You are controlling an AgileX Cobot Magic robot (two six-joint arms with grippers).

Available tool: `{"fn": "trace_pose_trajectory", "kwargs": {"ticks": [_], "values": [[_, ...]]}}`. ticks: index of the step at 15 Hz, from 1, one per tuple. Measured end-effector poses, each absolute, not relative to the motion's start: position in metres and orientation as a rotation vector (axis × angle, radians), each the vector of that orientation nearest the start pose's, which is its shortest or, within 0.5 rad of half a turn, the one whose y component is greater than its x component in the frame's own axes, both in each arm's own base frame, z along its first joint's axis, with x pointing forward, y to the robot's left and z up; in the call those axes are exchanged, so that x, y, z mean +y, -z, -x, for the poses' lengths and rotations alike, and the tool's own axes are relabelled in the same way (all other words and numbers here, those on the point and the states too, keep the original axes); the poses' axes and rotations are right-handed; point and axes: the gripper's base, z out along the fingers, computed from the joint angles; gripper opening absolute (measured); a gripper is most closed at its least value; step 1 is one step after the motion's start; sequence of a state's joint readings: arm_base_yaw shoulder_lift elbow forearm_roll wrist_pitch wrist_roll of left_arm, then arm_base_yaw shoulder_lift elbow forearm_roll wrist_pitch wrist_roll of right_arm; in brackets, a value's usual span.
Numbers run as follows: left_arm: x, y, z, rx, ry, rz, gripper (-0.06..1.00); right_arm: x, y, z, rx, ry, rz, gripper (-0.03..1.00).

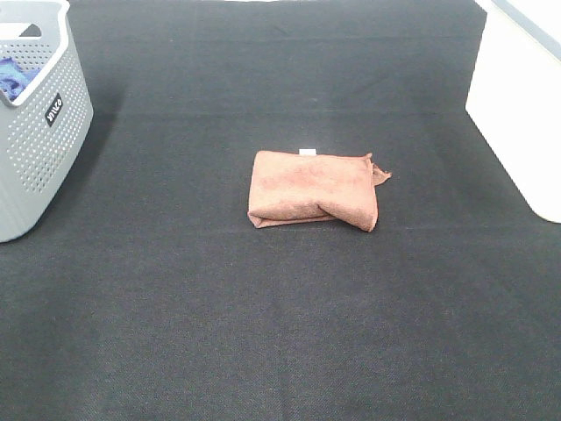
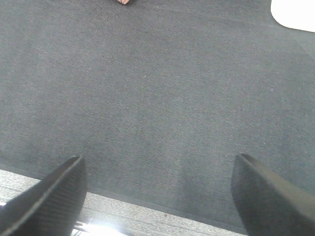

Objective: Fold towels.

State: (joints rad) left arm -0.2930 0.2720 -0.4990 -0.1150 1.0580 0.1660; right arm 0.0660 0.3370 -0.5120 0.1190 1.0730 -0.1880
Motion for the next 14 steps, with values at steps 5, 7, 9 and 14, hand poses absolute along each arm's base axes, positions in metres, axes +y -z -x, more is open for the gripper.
{"fn": "trace_pose_trajectory", "kwargs": {"ticks": [5,7,9,14], "values": [[-0.019,-0.273,-0.033,2.259,0.21,-0.513,0.71,0.012,-0.274,-0.044,2.358,-0.093,0.283,0.76],[-0.019,-0.273,-0.033,2.261,0.204,-0.498,0.71,0.012,-0.274,-0.044,2.358,-0.093,0.283,0.76],[-0.016,-0.273,-0.034,2.273,0.16,-0.397,0.71,0.012,-0.275,-0.043,2.343,-0.09,0.243,0.76],[-0.009,-0.277,-0.01,2.124,0.051,-0.187,0.71,0.01,-0.28,-0.014,2.162,-0.035,0.148,0.76]]}}
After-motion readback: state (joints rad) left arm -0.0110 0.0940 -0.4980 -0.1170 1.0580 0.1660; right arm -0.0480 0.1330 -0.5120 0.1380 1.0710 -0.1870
